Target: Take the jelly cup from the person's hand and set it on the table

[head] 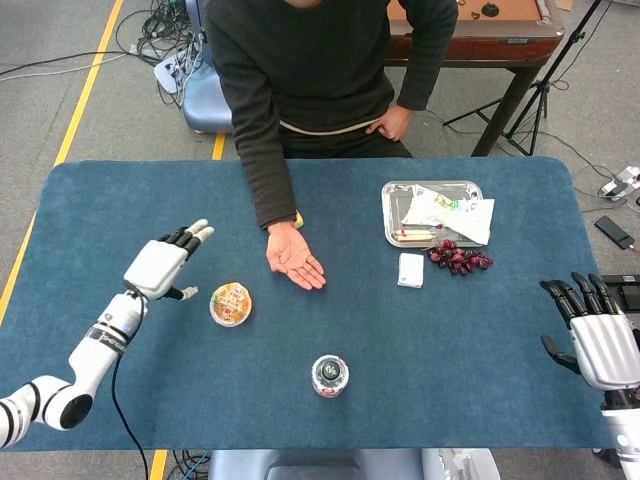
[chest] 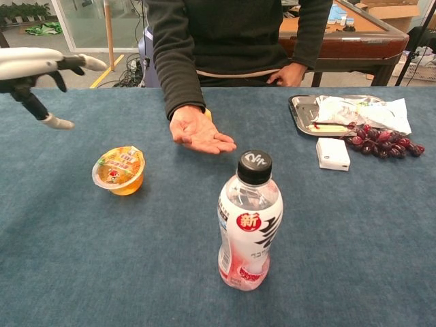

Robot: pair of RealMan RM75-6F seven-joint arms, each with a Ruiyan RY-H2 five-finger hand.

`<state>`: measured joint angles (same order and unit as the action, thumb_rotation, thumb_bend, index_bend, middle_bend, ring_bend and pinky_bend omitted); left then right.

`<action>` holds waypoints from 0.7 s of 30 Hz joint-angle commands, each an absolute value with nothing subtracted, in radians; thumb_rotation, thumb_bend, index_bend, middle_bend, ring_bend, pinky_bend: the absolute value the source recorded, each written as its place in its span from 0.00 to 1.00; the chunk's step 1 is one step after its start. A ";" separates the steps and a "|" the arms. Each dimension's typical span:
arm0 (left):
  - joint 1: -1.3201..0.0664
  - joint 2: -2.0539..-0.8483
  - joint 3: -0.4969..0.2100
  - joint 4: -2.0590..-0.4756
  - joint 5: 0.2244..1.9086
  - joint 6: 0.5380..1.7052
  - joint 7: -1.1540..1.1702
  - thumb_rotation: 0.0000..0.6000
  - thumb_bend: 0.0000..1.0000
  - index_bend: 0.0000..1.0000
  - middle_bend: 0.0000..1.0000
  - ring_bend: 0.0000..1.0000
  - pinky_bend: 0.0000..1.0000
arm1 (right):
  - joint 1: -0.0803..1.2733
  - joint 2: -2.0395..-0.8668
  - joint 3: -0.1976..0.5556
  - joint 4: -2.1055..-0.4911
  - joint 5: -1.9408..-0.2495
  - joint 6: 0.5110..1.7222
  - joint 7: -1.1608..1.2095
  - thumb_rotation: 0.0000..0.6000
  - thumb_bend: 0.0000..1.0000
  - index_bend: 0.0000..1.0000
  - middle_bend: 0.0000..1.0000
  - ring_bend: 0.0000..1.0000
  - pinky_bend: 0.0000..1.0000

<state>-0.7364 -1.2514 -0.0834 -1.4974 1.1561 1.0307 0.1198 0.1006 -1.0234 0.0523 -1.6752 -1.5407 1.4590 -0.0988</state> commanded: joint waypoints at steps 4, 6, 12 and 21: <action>-0.549 -1.226 -0.082 -1.578 1.049 1.238 0.162 1.00 0.19 0.02 0.01 0.09 0.24 | 0.108 -1.033 0.045 -1.661 -1.582 1.467 -0.070 1.00 0.26 0.22 0.20 0.05 0.11; -0.492 -1.227 -0.076 -1.604 1.049 1.321 0.168 1.00 0.19 0.02 0.01 0.09 0.24 | 0.108 -1.032 0.044 -1.661 -1.584 1.469 -0.066 1.00 0.26 0.22 0.20 0.05 0.11; -0.343 -1.255 -0.026 -1.632 1.150 1.528 0.149 1.00 0.19 0.06 0.01 0.09 0.24 | 0.098 -1.033 0.039 -1.661 -1.570 1.471 -0.057 1.00 0.26 0.22 0.21 0.05 0.11; -0.243 -1.285 0.050 -1.642 1.321 1.627 0.204 1.00 0.19 0.06 0.01 0.09 0.20 | 0.097 -1.037 0.028 -1.680 -1.555 1.447 -0.070 1.00 0.26 0.22 0.20 0.05 0.11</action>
